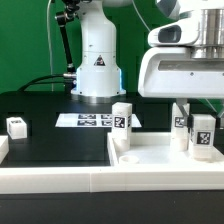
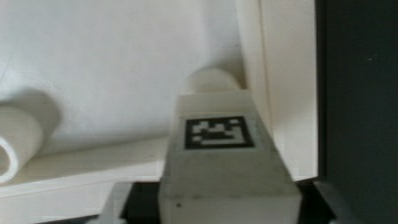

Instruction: Assemble square table

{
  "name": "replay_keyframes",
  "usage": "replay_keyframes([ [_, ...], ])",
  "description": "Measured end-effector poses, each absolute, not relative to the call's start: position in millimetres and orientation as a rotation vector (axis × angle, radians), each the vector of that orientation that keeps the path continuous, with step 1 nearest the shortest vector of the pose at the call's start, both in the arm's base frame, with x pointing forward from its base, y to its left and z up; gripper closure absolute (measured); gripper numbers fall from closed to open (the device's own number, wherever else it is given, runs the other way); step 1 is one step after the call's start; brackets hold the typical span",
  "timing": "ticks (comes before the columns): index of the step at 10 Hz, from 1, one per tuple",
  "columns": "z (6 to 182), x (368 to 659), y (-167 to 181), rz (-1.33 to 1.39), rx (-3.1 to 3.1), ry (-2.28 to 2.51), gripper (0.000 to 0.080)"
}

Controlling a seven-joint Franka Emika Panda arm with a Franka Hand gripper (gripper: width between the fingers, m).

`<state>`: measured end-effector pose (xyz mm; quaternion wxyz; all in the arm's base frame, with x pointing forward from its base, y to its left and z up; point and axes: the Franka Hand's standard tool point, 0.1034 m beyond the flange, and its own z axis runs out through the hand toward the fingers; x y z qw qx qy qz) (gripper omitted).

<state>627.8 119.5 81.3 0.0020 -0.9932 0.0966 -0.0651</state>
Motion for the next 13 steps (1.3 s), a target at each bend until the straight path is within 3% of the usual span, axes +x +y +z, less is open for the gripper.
replay_keyframes([
  [5, 80.9, 627.5, 119.0, -0.199, -3.034, 0.7, 0.0511],
  [13, 79.4, 623.8, 119.5, -0.148, -2.417, 1.889, 0.0509],
])
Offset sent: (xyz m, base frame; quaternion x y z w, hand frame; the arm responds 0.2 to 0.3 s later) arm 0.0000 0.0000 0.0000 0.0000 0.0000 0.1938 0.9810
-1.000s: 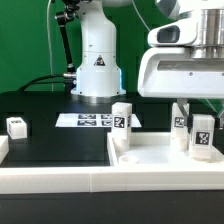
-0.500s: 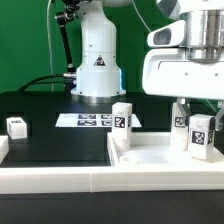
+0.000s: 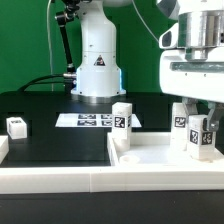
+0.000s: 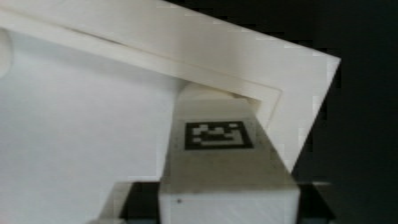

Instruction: Assemble square table

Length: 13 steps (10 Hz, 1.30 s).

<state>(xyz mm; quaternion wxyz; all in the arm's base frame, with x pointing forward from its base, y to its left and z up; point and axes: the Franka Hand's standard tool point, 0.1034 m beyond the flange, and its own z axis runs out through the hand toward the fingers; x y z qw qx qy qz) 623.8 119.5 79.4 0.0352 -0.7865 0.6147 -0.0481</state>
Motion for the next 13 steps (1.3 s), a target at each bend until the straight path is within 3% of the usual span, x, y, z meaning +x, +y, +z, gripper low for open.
replay_keyframes([
  [3, 78.8, 621.8, 117.5, -0.09, -2.121, 2.199, 0.0509],
  [7, 78.5, 623.0, 119.2, -0.086, -2.017, 2.277, 0.0509],
  [8, 78.4, 622.9, 119.3, -0.089, -2.06, 2.241, 0.0398],
  [9, 78.6, 623.2, 119.1, -0.092, -2.101, 2.203, 0.0398],
  [10, 79.3, 624.0, 119.1, -0.102, -2.2, 2.108, 0.0262],
  [11, 79.2, 623.7, 120.9, -0.111, -2.331, 1.969, 0.0185],
  [13, 78.9, 623.2, 123.1, -0.122, -2.523, 1.728, 0.0156],
])
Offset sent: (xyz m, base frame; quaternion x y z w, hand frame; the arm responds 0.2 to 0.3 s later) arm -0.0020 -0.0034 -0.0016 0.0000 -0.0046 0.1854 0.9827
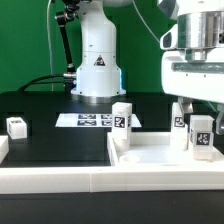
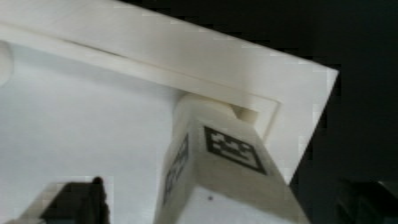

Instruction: Assemble square table

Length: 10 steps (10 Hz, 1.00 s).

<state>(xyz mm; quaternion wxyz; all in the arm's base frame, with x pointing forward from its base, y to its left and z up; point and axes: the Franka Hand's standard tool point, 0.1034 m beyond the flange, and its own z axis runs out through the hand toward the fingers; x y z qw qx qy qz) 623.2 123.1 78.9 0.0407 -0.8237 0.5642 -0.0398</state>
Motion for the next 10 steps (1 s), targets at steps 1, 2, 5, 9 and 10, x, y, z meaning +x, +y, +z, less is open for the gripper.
replay_keyframes([
  [1, 78.6, 622.7, 124.9, -0.125, -2.598, 1.618, 0.0151],
  [2, 78.6, 622.7, 126.1, -0.13, -2.642, 1.545, 0.0151],
  [5, 80.3, 625.8, 123.9, -0.172, -2.828, 1.186, 0.015],
  [9, 80.3, 627.3, 121.6, -0.201, -2.996, 0.741, 0.015],
  [10, 80.7, 627.6, 121.4, -0.206, -3.024, 0.648, 0.015],
])
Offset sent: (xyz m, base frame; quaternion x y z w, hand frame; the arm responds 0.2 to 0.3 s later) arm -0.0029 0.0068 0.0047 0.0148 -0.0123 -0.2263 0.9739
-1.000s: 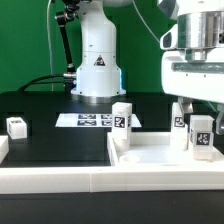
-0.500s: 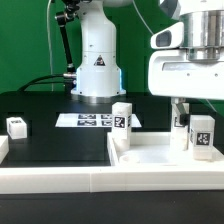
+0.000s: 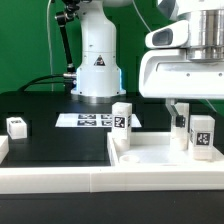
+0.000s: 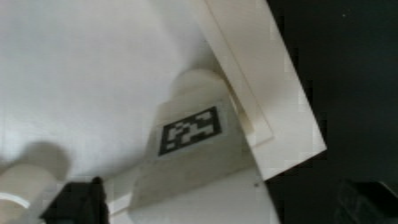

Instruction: Assemble square table

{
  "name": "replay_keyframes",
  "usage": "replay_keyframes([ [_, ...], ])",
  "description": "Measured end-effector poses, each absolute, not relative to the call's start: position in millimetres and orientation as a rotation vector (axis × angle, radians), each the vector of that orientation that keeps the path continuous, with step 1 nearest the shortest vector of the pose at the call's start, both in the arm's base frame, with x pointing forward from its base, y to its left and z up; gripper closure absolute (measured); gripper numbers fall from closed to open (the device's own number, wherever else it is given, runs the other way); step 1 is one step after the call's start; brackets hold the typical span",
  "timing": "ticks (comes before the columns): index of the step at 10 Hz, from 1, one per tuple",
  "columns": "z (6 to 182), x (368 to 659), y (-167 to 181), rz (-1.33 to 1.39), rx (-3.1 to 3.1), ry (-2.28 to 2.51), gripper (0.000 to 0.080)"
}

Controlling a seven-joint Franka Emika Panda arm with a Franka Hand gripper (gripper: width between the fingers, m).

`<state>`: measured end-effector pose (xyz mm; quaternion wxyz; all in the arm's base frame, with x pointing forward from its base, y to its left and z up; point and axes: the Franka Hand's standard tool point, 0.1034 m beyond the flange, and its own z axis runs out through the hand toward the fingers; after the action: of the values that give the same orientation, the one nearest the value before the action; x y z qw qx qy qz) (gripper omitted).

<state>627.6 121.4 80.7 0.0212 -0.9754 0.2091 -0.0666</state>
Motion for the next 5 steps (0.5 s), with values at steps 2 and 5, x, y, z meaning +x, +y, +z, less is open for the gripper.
replay_keyframes([
  [2, 81.6, 628.4, 120.4, -0.217, -3.076, 0.438, 0.0152],
  [5, 81.4, 628.7, 117.9, -0.219, -3.098, 0.354, 0.0488],
])
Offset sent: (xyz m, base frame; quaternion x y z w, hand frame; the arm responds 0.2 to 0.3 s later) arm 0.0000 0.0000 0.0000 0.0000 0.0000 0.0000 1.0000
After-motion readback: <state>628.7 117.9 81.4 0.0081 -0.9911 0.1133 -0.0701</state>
